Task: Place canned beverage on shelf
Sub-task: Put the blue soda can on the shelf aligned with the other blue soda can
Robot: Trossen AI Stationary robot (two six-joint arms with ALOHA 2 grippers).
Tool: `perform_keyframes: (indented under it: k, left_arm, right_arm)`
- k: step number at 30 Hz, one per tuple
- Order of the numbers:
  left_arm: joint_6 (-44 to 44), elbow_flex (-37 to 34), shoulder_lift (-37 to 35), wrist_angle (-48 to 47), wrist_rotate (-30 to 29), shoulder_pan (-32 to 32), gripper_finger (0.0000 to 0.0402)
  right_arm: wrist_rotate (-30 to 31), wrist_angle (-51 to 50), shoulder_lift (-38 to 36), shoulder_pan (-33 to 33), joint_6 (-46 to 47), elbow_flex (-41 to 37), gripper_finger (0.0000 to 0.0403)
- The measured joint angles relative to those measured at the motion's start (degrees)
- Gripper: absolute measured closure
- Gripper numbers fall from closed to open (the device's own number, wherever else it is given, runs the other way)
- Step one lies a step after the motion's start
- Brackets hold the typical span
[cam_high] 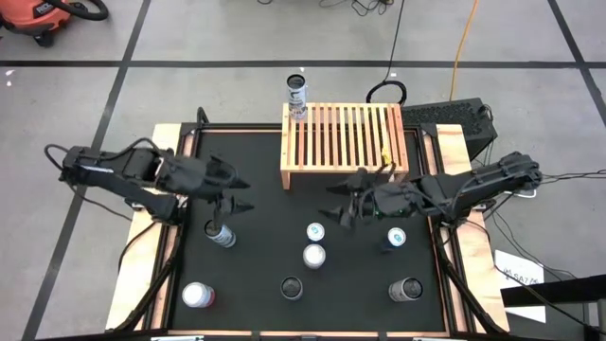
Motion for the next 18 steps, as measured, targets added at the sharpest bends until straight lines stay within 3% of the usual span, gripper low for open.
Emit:
perform_keyframes:
  k: [9,18]
  left_arm:
    - [-27.3,0.0,2.4,-22.5,-8.6,-13.7,0.0062]
    - [-47.9,0.0,3.4,-34.5,-20.4,-27.8,0.0062]
  right_arm:
    - [1.8,-4.7,0.0,2.9,-2.5,0.0,0.0083]
    - [3.2,-7.1,0.0,4.1,-2.4,0.0,0.0083]
